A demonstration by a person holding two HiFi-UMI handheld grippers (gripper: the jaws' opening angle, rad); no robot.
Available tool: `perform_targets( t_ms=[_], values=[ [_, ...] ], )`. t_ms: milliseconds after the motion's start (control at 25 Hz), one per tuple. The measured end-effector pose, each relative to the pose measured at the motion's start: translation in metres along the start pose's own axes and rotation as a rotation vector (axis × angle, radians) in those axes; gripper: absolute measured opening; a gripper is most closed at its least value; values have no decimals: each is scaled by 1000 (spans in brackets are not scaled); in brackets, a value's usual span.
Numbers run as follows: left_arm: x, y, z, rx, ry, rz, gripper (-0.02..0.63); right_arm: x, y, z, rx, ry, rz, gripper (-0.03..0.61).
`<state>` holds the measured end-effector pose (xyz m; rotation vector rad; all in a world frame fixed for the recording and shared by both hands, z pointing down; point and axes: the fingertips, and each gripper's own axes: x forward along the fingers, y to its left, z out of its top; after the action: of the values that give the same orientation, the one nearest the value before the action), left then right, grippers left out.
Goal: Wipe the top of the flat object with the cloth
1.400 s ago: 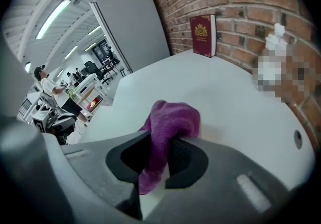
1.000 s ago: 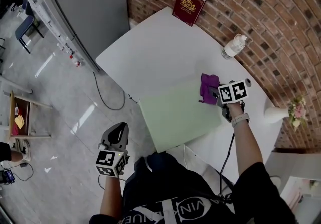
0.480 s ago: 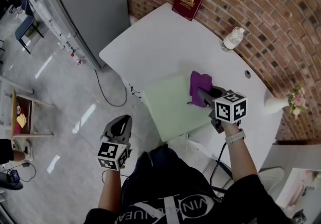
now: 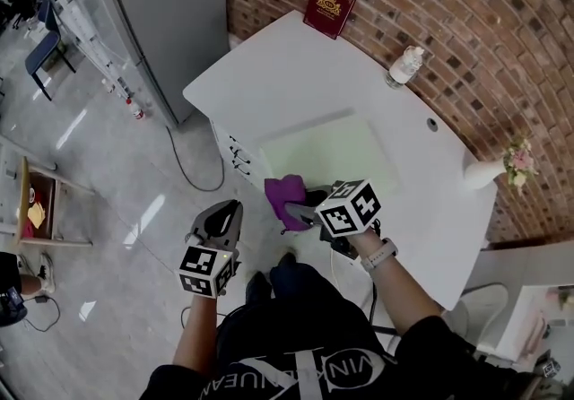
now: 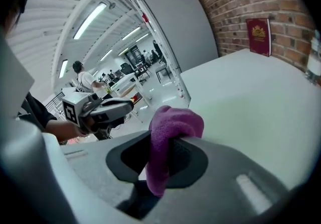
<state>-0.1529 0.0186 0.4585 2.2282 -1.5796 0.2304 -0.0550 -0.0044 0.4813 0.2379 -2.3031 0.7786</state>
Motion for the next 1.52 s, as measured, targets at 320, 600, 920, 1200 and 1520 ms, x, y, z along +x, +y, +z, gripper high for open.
perform_targets(
  t_ms=[320, 600, 920, 1200, 1520],
  values=[
    [-5, -4, 6, 25, -21, 52, 25, 24, -12, -41, -5, 119, 25, 61],
    [16, -9, 17, -46, -24, 157, 25, 2, -37, -38, -31, 115, 60, 61],
    [57, -49, 31, -16, -15, 176, 25, -38, -89, -40, -104, 135, 18, 61],
    [76, -65, 27, -4, 2, 193, 25, -89, -152, -50, -103, 144, -65, 61],
    [91, -79, 34, 7, 14, 196, 25, -142, -216, -62, -83, 153, -192, 61]
  ],
)
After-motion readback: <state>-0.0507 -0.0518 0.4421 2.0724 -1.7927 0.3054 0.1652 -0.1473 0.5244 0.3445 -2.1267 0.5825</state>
